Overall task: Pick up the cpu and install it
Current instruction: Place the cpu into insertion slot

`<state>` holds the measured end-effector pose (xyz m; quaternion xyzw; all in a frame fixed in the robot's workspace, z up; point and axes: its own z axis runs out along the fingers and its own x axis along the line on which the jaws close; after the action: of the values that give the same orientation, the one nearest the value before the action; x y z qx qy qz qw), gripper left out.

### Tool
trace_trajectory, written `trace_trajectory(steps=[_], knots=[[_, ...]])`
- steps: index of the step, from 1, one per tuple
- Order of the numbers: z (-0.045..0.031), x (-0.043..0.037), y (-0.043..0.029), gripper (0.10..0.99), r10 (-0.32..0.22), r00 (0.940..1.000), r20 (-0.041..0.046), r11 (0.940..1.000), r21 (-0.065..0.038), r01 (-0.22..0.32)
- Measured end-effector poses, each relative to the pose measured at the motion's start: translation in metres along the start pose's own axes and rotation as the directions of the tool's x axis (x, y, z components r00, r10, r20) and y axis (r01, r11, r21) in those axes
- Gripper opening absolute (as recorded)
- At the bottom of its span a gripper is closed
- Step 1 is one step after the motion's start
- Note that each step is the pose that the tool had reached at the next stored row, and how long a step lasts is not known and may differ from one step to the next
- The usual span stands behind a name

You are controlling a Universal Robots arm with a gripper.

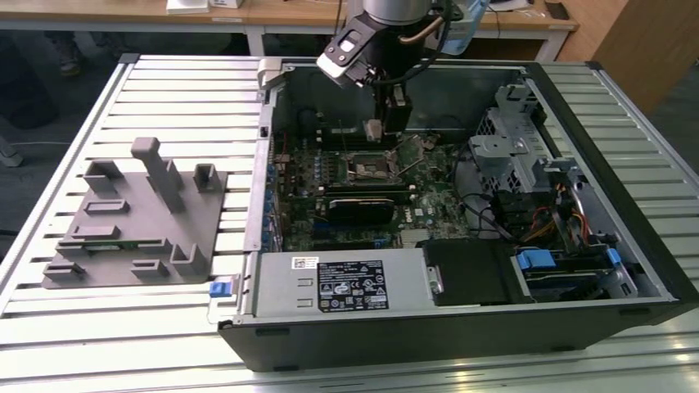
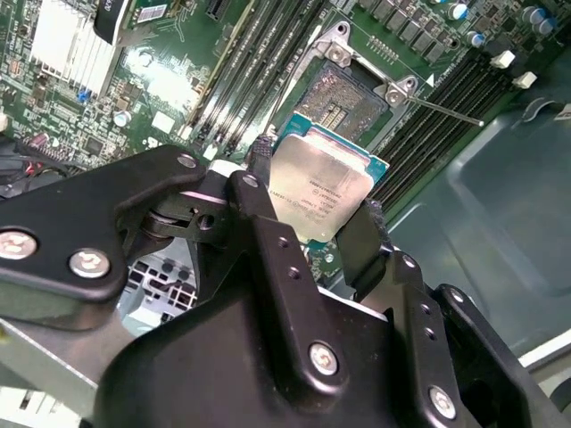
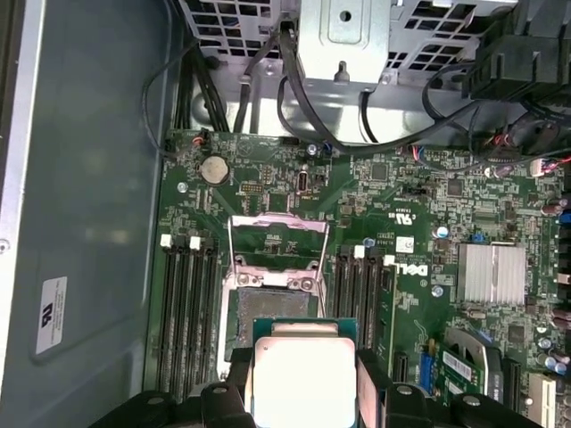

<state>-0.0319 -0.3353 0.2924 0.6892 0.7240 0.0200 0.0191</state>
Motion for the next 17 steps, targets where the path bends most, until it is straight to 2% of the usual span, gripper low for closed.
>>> trace_trajectory(steps=[7,17], knots=[[0.0063,0.0003,-0.0010,0.541,0.000,1.0000,0.0000,1.0000,0.000,0.000],[0.0088,0.0003,-0.0011,0.541,0.000,1.0000,0.0001,1.0000,0.000,0.000]])
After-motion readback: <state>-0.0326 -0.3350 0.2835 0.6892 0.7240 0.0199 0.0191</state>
